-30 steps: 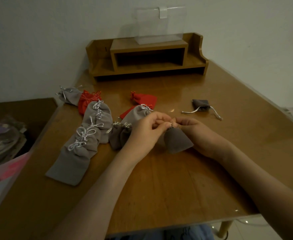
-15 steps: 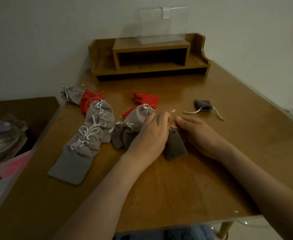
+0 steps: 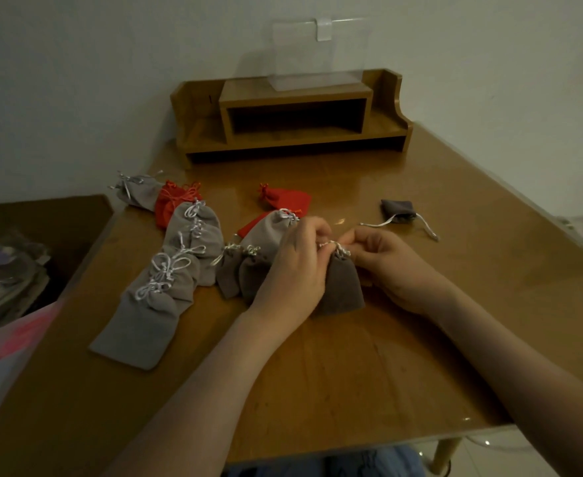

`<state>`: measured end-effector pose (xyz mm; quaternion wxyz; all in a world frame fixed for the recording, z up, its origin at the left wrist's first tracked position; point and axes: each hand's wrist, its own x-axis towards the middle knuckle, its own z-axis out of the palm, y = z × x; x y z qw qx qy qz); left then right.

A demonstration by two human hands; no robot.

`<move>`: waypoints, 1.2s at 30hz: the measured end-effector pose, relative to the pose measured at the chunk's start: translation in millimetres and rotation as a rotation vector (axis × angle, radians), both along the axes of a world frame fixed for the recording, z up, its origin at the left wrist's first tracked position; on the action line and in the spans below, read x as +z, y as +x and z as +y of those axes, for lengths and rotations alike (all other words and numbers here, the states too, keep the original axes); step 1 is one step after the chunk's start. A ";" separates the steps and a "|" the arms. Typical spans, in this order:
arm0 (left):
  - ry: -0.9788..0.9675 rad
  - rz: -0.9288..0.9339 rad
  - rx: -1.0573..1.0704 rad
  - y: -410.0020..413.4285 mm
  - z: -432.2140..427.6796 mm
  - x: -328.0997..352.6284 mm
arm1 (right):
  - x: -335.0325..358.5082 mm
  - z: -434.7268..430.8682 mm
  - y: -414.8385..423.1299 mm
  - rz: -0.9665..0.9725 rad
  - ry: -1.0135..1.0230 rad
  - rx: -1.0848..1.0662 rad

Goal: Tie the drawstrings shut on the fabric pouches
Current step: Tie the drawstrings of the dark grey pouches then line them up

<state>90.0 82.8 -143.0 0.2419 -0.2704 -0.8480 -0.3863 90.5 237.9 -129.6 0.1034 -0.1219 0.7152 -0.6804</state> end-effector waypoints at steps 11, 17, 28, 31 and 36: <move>0.032 -0.177 0.249 -5.6 1.7 0.9 | -2.0 -5.4 2.0 0.153 0.108 -0.056; -0.113 -0.065 0.113 -7.8 -0.5 -0.6 | -2.7 -5.1 2.5 0.134 0.121 -0.053; -0.133 0.069 0.119 -5.2 -4.2 0.3 | -0.7 -5.2 3.4 0.098 0.065 -0.023; -0.148 0.071 0.104 -3.4 -4.3 1.5 | 0.3 -4.8 3.1 0.091 0.069 -0.023; -0.206 0.107 0.141 -3.7 -3.5 0.1 | -1.2 -6.1 1.6 0.077 0.097 -0.066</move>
